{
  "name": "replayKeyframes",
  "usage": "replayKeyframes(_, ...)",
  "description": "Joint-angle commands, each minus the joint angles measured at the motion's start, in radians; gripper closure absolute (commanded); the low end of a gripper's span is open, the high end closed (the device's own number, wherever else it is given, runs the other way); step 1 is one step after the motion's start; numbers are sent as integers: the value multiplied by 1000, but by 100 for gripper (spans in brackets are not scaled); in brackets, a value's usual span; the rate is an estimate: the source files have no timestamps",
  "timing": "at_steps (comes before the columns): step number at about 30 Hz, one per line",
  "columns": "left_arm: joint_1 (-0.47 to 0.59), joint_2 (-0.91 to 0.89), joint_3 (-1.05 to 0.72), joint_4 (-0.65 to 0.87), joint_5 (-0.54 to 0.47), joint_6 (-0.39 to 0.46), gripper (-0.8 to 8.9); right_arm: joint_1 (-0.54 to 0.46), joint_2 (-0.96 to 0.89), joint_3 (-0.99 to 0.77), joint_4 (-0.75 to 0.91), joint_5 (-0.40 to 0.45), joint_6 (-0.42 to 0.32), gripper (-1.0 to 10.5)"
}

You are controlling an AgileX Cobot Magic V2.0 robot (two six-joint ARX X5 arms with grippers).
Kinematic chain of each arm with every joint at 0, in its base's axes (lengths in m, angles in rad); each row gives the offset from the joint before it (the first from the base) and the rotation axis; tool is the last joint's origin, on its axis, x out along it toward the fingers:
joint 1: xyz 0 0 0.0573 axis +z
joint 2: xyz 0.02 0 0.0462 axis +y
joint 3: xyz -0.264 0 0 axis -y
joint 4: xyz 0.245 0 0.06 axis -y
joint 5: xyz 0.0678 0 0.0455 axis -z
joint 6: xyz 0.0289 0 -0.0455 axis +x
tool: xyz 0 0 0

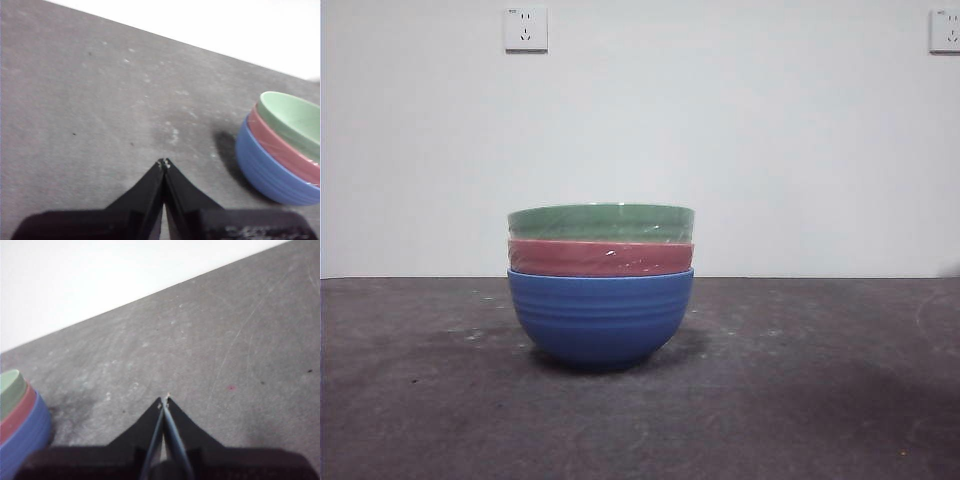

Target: Pick up the green bowl on the top,put the green bowl on the left,pick up the red bowl in the middle,put the red bowl on the right

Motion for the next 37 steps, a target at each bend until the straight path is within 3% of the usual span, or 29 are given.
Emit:
replayKeyframes(1,3,-3,-12,11,12,-52,819,1,-2,-8,3,0,45,947)
replayKeyframes(7,3,-1,44,-16,8,-139,819,1,38,66,1,3,47,959)
replayKeyframes(15,3,63,171,-52,4,-141,819,1,235,296,-93,2,42,958)
replayKeyframes(18,3,144,224,-51,8,-133,820,1,329,402,-134,-5,0,958)
replayKeyframes(22,3,274,313,-52,42,-50,820,1,452,548,-196,-16,-74,958)
replayKeyframes(31,3,629,609,-136,228,214,820,1,707,829,-371,-159,-286,946)
replayKeyframes(37,-7,813,805,-262,391,335,818,1,805,882,-399,-288,-341,945)
